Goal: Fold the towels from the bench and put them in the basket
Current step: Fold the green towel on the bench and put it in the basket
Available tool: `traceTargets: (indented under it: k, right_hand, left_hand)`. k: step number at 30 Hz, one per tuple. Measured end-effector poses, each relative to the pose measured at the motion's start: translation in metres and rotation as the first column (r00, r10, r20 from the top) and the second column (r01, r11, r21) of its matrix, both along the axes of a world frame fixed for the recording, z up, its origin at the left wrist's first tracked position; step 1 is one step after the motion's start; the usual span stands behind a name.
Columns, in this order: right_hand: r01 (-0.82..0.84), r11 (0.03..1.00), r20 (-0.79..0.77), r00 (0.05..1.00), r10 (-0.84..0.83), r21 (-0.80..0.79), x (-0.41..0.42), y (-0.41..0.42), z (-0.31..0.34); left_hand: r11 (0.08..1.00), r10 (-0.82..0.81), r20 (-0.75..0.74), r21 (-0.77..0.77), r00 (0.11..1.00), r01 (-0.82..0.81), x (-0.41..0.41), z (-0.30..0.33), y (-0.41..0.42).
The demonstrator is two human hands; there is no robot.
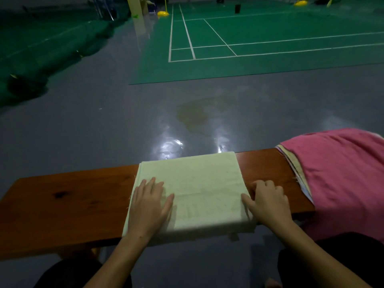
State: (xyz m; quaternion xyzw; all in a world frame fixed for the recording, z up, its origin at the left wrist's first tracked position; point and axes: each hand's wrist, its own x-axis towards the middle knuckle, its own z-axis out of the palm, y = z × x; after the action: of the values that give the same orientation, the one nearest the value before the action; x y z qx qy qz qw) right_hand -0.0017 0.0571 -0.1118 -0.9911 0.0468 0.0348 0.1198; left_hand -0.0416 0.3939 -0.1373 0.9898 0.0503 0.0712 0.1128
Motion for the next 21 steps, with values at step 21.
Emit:
traceTargets:
  k: [21]
  right_hand:
    - [-0.320, 0.649, 0.191, 0.946, 0.263, 0.691, 0.000, 0.038, 0.020]
  left_hand:
    - [0.729, -0.590, 0.069, -0.384, 0.805, 0.567, 0.060, 0.050, -0.098]
